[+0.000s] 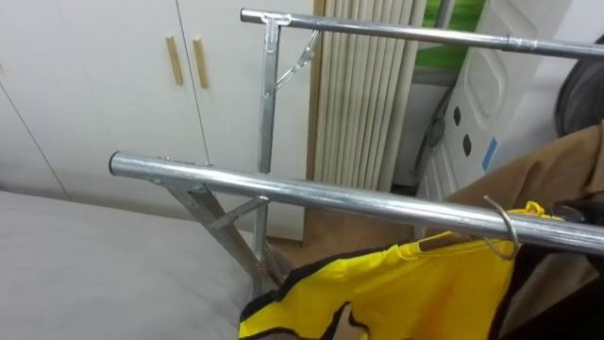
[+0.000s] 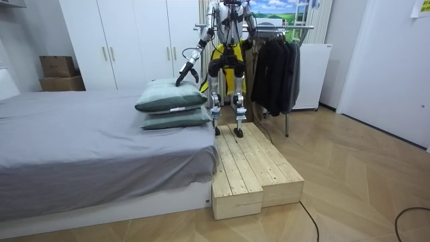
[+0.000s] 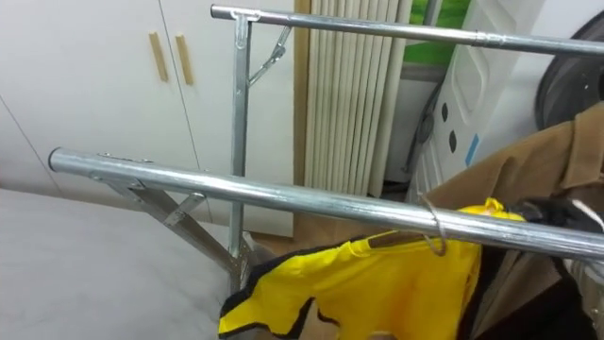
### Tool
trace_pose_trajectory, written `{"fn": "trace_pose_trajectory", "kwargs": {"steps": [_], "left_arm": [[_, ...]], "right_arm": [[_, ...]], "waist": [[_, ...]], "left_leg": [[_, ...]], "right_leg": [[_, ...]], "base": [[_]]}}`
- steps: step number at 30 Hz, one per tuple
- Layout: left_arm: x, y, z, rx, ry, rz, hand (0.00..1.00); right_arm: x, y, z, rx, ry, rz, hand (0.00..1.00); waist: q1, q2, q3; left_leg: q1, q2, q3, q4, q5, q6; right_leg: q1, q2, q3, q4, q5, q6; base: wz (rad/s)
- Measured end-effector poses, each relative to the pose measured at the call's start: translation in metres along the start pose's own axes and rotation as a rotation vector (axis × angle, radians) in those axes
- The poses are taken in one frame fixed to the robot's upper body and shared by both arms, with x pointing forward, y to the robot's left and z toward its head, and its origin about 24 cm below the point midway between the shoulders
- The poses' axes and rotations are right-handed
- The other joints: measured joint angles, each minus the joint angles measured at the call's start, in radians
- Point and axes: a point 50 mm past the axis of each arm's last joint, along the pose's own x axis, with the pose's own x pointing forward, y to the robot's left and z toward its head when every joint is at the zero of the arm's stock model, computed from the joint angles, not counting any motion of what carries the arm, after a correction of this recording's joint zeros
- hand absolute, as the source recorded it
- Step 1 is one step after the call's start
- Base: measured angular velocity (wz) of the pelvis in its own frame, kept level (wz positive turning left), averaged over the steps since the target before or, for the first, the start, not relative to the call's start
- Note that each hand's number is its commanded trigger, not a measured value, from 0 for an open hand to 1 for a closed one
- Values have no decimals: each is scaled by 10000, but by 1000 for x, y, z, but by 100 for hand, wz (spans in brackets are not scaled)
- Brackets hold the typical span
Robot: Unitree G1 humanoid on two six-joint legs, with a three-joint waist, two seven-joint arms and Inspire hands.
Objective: Hang clothes
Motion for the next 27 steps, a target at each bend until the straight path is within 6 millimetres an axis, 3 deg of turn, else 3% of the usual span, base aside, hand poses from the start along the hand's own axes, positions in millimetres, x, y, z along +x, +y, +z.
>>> {"fn": "trace_pose_trajectory", "kwargs": {"steps": [4,11,15,17,27], "left_arm": [[0,1,0,-139,10,215,0],[-1,-5,-4,-761,232,246,0],[0,-5,-5,-990,308,196,0],[0,-5,-6,-1057,350,207,0],[1,-9,-8,-1288,431,234,0]], "right_arm": [[-3,1,5,-163,-470,-174,0],[-23,4,-25,-459,-557,-246,0],[-28,4,-31,-773,-517,-259,0],[-32,3,-42,-611,-329,-317,0],[-51,17,-108,104,1467,283,0]], "waist": [[27,-41,0],[-51,-175,51],[-108,-182,48],[-118,-187,22],[-270,-144,35]], "left_leg": [[65,6,30,-64,28,21],[167,49,263,-133,2,-37],[189,57,320,-133,-21,-46],[201,63,331,-133,-31,-51],[429,164,565,-132,-178,-165]], "right_leg": [[22,7,53,-11,-15,-19],[17,5,228,-27,-32,-40],[17,26,335,-39,-31,-41],[19,37,377,-47,-31,-41],[178,62,477,-111,-40,-89]], "base": [[-2],[-10],[-4],[0],[-7]]}}
